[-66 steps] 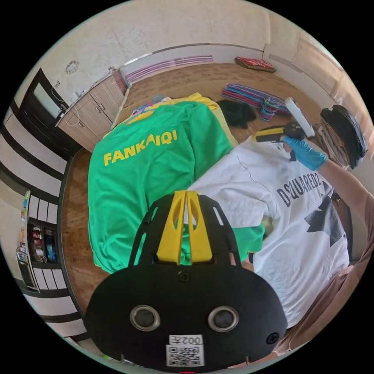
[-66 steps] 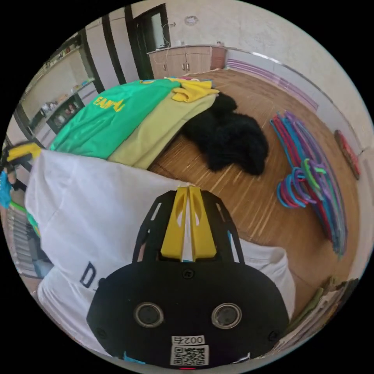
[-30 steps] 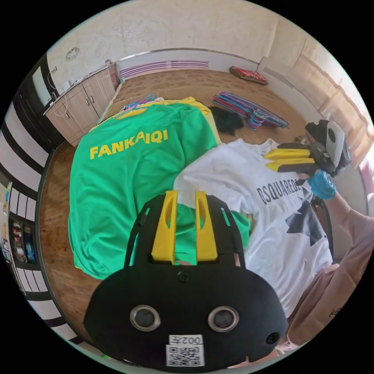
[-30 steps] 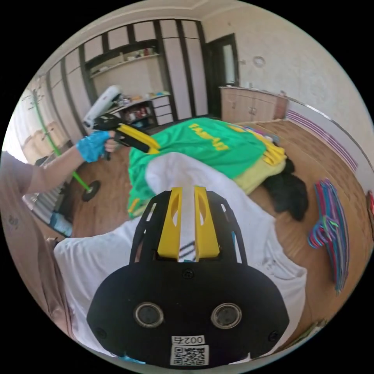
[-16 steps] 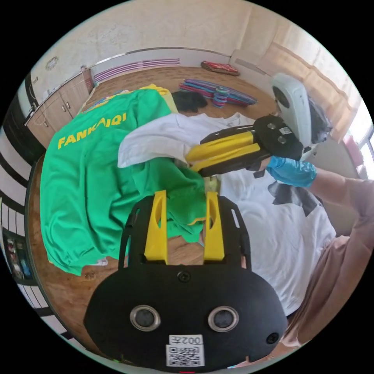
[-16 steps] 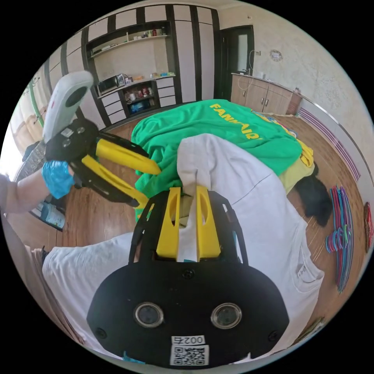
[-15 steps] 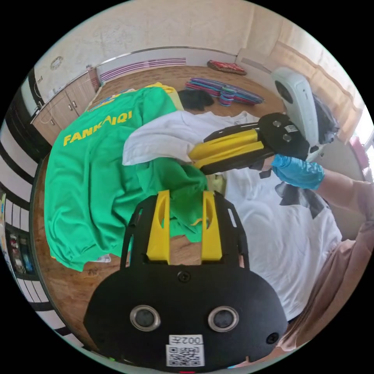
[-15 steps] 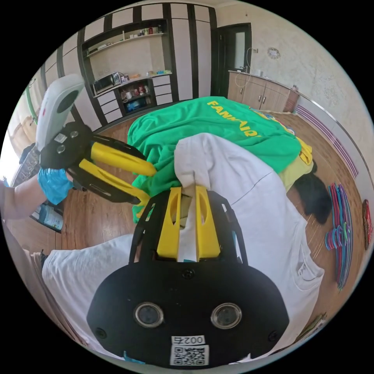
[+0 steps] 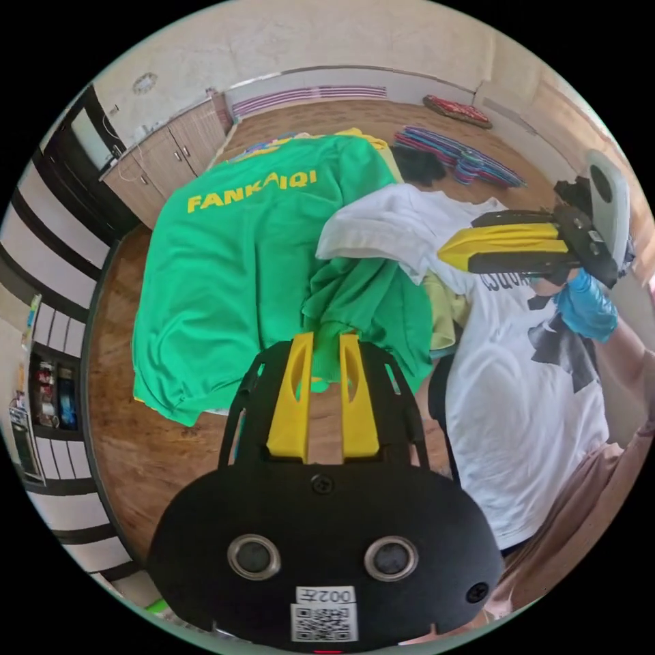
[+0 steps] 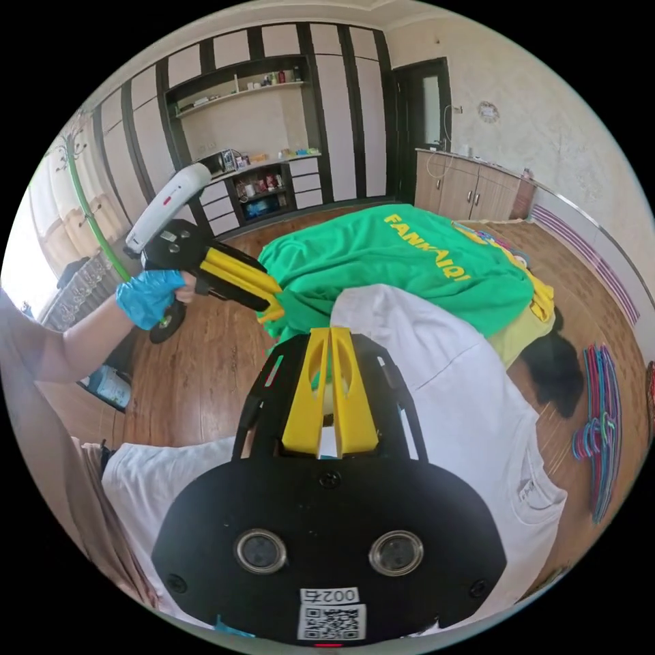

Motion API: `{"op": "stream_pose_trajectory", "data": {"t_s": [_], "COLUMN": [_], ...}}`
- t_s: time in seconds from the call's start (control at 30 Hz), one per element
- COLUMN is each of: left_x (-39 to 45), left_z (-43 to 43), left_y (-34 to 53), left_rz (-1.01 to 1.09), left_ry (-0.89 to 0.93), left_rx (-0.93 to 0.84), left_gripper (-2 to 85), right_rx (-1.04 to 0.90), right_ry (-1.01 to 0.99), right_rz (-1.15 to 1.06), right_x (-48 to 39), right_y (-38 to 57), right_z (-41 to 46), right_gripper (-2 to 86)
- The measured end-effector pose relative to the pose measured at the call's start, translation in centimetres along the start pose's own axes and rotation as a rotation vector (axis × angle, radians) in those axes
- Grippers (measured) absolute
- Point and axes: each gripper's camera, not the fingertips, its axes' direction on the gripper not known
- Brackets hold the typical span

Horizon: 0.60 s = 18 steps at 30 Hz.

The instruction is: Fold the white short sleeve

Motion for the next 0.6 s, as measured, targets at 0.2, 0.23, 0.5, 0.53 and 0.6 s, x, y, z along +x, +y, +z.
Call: {"op": "stream_pose_trajectory", "data": {"t_s": [0.2,0.23,0.5,0.53,0.6], "left_x": [0.1,0.1,-2.8,-3.1,-4.5], "left_z": [-3.4,-3.7,-0.1,0.8,4.2], "left_y": [1.3,1.3,-1.7,-2.0,-2.7], "left_rz": [0.028,0.033,-0.073,-0.090,-0.148], "left_ry": [0.016,0.026,0.017,0.003,0.011], "left_rx": [0.133,0.147,0.195,0.179,0.116], "left_gripper": [4.2,4.3,5.9,6.2,6.7], "right_rx": [-0.110,-0.125,-0.115,-0.120,-0.127], "right_ry": [0.074,0.102,0.280,0.301,0.325], "right_rz": [0.001,0.006,0.072,0.076,0.074], "right_x": [-1.5,-1.9,-3.8,-4.0,-4.5], "right_y": [-0.5,-0.4,-0.8,-1.0,-1.4], "right_z": [1.9,2.6,4.9,5.0,5.0], "right_gripper": [4.4,6.0,7.7,7.3,6.6]}}
